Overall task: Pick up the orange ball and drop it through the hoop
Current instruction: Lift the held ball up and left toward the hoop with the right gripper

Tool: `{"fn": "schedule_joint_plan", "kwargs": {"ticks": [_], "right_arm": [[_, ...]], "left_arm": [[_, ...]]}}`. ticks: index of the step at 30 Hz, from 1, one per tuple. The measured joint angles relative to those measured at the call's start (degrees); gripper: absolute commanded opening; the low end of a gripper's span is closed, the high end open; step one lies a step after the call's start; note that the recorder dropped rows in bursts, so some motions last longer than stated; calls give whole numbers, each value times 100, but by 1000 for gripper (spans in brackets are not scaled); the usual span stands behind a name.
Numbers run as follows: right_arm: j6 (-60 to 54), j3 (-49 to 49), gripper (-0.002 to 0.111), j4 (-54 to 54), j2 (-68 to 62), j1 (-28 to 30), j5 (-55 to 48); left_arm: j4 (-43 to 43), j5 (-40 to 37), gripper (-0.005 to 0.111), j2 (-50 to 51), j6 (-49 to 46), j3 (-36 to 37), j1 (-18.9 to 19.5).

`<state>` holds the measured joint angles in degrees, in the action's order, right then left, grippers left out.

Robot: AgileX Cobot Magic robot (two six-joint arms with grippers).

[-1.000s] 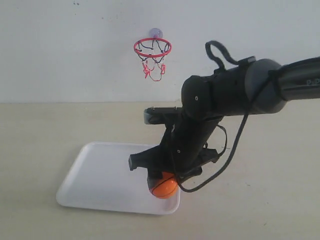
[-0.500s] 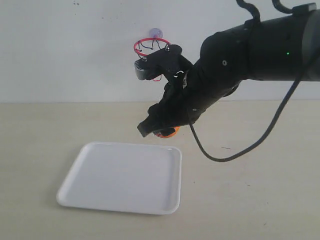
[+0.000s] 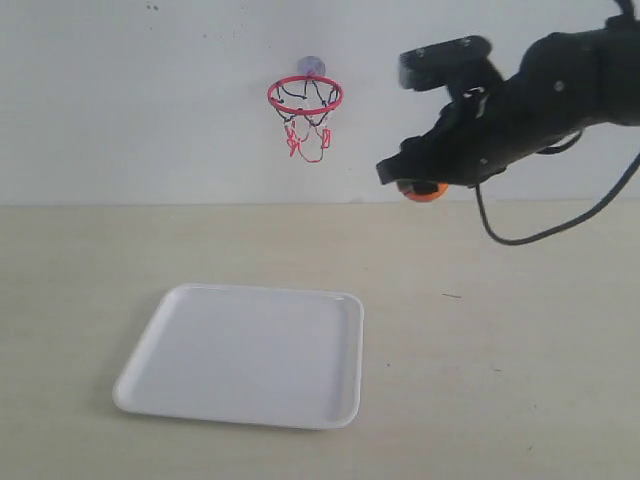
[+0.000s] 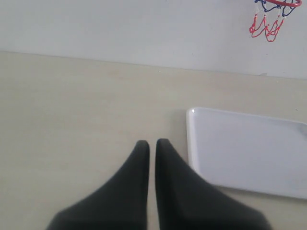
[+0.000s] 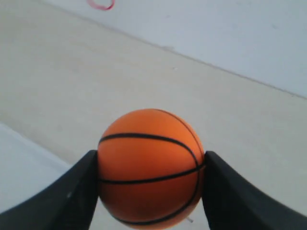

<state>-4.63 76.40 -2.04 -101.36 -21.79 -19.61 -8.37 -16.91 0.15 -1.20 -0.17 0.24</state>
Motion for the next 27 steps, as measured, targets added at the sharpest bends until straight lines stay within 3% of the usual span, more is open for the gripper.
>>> {"fn": "schedule_joint_plan", "kwargs": {"ticks": [4, 9, 14, 19, 27], "right_arm": [[-2264, 12, 0, -1838, 0, 301, 405], [-5809, 473, 0, -5231, -152, 378, 47], [-7014, 1423, 0, -8047, -803, 813, -902], [-7108, 2430, 0, -8733, -1685, 918, -1747], [-7402, 3444, 0, -8817, -2265, 709, -1108]], "left_arm": [[0, 0, 4, 0, 0, 0, 0], [0, 0, 4, 0, 0, 0, 0], [0, 0, 4, 0, 0, 0, 0], [0, 0, 4, 0, 0, 0, 0], [0, 0, 4, 0, 0, 0, 0]]}}
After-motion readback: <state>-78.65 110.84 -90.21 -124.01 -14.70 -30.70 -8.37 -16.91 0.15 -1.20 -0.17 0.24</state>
